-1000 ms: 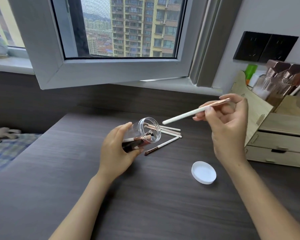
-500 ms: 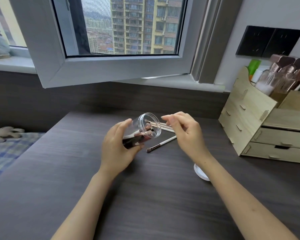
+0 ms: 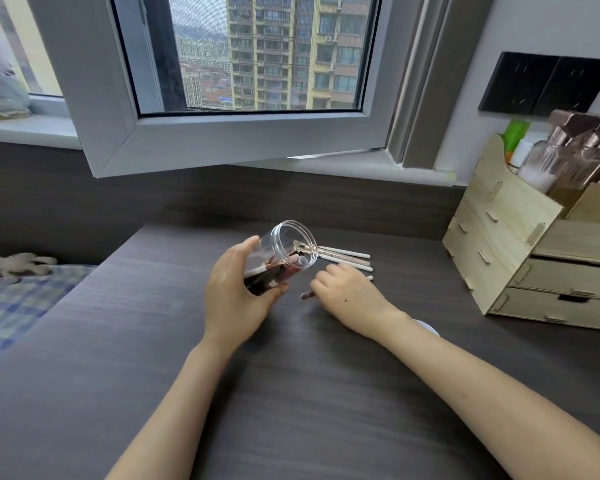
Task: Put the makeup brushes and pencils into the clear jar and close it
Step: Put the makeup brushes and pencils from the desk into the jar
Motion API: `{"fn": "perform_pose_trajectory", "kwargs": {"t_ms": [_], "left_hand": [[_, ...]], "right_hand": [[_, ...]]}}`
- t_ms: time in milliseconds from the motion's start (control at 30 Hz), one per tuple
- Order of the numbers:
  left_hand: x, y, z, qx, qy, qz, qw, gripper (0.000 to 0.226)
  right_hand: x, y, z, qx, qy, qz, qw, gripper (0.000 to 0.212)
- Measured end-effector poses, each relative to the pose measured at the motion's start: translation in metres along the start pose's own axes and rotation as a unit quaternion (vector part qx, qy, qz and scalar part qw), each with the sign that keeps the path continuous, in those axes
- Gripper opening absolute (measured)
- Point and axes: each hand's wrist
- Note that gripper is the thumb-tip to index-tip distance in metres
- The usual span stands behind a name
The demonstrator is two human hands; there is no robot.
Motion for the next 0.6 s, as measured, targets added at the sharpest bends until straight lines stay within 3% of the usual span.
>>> {"fn": "perform_pose_trajectory", "kwargs": {"t_ms": [67,133,167,233,300,333,400,600], "left_hand": [[0.000,0.000,0.000,-0.004,0.003,0.004,1.000,0.077],[0.000,0.000,0.000,-0.009,0.006,0.006,1.000,0.077],[0.001,0.000,0.000,-0.009,0.005,0.006,1.000,0.077],[0.001,0.001,0.001,0.000,-0.002,0.005,1.000,0.078],[0.002,0.001,0.002,0.015,-0.009,0.004,1.000,0.078],[0.002,0.002,0.002,0.021,-0.014,0.002,1.000,0.078],[0.002,0.002,0.003,0.034,-0.024,0.000,0.999,0.079],[0.001,0.005,0.005,0.063,-0.033,0.016,0.997,0.079]], "right_hand": [[-0.012,0.007,0.004,0.102,0.067,-0.059,0.991,0.016],[-0.036,0.018,0.010,0.254,0.155,-0.145,0.944,0.013],[-0.053,0.022,0.012,0.329,0.195,-0.193,0.903,0.010],[-0.088,0.030,0.013,0.442,0.301,-0.309,0.786,0.010],[-0.115,0.032,0.013,0.473,0.397,-0.420,0.665,0.025],[-0.123,0.032,0.011,0.468,0.419,-0.455,0.632,0.029],[-0.130,0.025,0.005,0.454,0.417,-0.483,0.622,0.033],[-0.108,-0.009,-0.012,0.438,0.335,-0.493,0.674,0.036]]}}
Point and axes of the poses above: each hand's wrist, its own z-axis away from the middle knuckle, its own x-axis out of the palm, y = z × x, and after that the axes turned 9 degrees about y, right-handed
